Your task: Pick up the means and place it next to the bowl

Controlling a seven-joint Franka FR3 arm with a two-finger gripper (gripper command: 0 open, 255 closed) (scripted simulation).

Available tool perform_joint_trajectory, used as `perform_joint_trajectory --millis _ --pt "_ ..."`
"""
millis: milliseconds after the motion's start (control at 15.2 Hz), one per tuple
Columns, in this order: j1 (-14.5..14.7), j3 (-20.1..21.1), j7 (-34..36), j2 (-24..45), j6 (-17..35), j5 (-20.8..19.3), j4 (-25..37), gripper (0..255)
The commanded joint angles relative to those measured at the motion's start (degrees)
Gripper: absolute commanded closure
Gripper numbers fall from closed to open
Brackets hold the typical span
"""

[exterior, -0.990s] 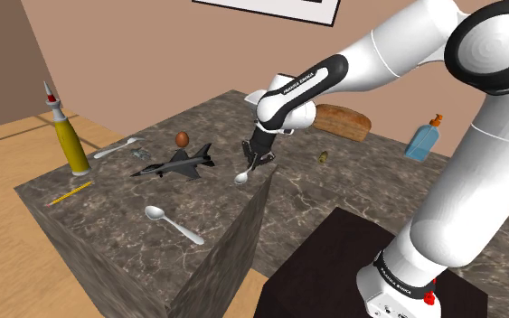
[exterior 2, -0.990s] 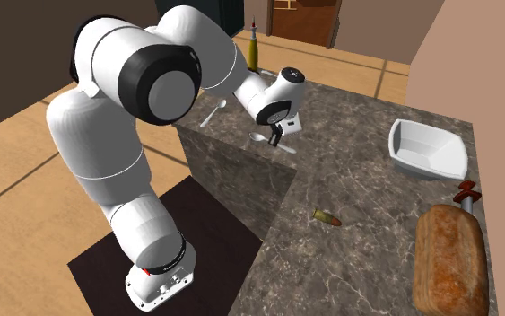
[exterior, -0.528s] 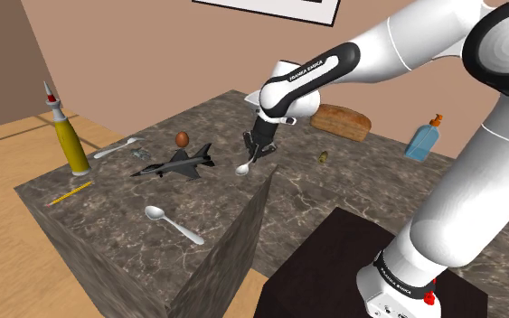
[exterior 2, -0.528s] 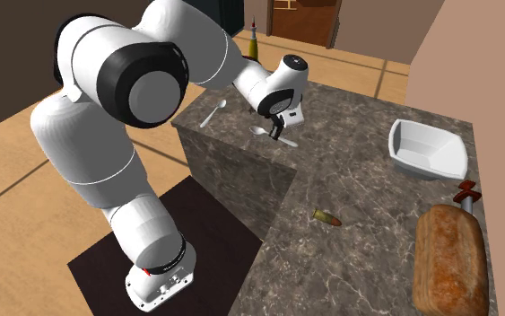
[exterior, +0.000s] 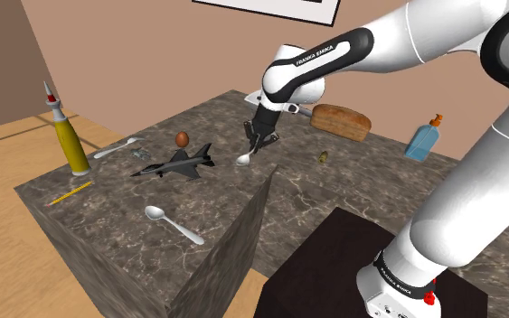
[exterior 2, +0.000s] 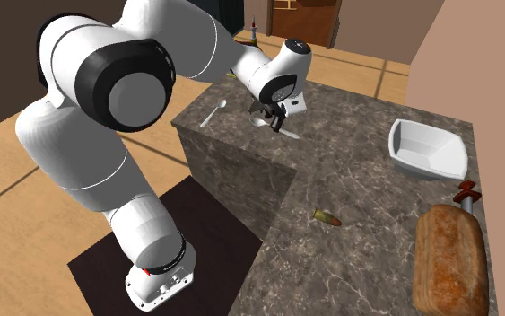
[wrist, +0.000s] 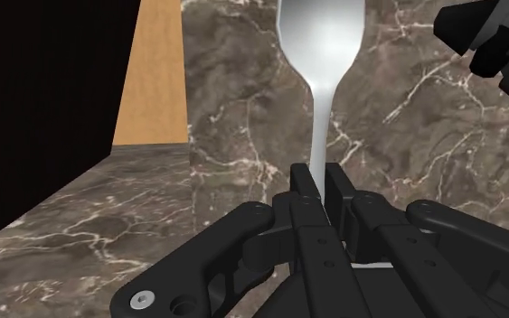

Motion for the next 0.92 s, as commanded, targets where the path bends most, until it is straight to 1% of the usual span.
perform_joint_trajectory --millis 0,858 --pt "-0.1 0.0 0.4 -1.1 -1.6 -0.2 0.5 255" --pt "-0.4 -0.3 2.4 -5.3 -11.3 -1.5 6.2 255"
